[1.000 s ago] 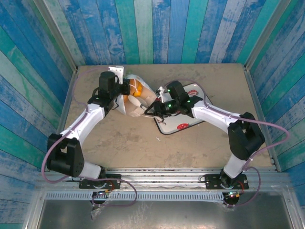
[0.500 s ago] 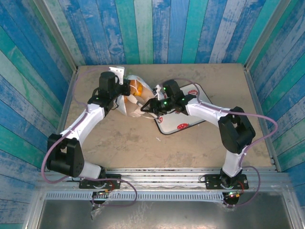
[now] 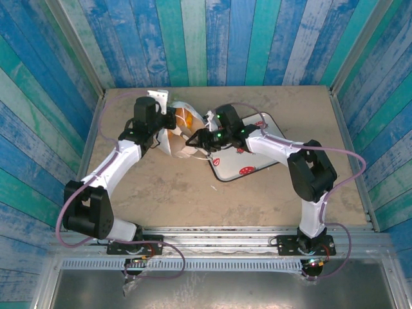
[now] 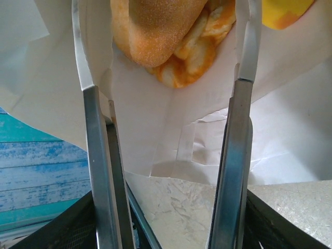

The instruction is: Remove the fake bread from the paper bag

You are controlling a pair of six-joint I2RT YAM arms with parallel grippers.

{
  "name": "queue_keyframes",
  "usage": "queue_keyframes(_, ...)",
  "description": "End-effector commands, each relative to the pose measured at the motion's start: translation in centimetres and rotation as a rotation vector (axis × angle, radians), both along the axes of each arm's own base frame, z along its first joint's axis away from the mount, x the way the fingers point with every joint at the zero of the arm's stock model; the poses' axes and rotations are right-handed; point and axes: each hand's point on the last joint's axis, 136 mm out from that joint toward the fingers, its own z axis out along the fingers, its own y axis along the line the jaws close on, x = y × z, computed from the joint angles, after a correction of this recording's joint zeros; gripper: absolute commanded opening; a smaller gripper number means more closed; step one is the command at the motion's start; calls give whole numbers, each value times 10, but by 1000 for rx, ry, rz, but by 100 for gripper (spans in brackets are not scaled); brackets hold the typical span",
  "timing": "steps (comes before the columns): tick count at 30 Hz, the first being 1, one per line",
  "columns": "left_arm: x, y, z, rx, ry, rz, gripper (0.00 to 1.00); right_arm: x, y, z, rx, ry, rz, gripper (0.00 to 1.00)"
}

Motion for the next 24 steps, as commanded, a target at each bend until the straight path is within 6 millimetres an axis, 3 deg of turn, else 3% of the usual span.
queue_keyframes(1, -10, -1, 38, -24, -91, -17, 11, 6, 8, 15, 46, -27, 17, 56)
queue_keyframes(11, -5, 9, 38, -41, -87, 63, 10, -10, 6, 17, 19, -50, 19, 32)
queue_keyframes(24, 1, 13, 41, -72, -84, 104, 10, -49, -4, 25, -6, -73, 7, 26)
